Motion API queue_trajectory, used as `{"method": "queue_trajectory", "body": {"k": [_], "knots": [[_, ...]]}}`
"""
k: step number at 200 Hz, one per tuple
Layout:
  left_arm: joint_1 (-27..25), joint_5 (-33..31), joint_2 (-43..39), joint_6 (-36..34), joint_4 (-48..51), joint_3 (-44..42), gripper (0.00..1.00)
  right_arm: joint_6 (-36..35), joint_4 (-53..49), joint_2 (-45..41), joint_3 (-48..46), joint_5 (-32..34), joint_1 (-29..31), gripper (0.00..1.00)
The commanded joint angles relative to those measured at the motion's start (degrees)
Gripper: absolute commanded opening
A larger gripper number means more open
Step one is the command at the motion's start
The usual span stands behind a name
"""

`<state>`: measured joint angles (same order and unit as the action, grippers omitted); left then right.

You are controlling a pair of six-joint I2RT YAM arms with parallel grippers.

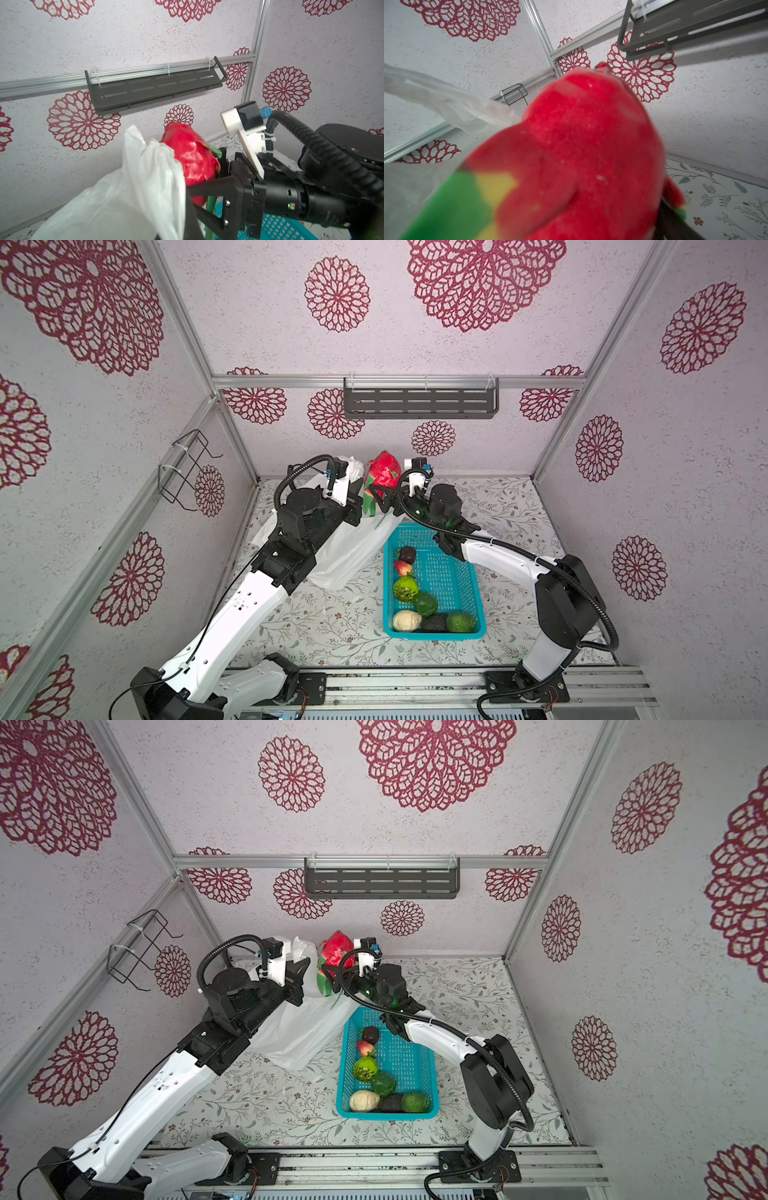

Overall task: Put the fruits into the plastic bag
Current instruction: 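Lift the red dragon fruit with the right gripper above the bag opening, then lower the dragon fruit into the bag held by the left gripper and release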

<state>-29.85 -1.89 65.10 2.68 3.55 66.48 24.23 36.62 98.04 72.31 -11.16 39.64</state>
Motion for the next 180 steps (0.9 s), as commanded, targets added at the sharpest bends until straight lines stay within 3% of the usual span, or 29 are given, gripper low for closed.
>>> {"method": "queue_trajectory", "body": {"k": [1,42,107,180], "knots": [[0.32,1.57,0.3,0.4,-2.69,-0.65,0.0,-0.5,10.6,-4.01,2.35,1.55,0.53,0.33],[0.31,0.44,-0.52,0.48,-2.06,-1.04,0.0,-8.13,4.91,-5.85,5.92,5.09,0.18,0.33],[0.39,1.65,-0.59,0.7,-1.8,-1.61,0.0,-10.89,4.5,-9.31,3.89,8.36,0.09,0.34],[0.36,3.57,-0.48,3.43,-4.28,-1.27,0.0,-4.47,11.66,-1.88,7.37,13.62,0.09,0.33]]}}
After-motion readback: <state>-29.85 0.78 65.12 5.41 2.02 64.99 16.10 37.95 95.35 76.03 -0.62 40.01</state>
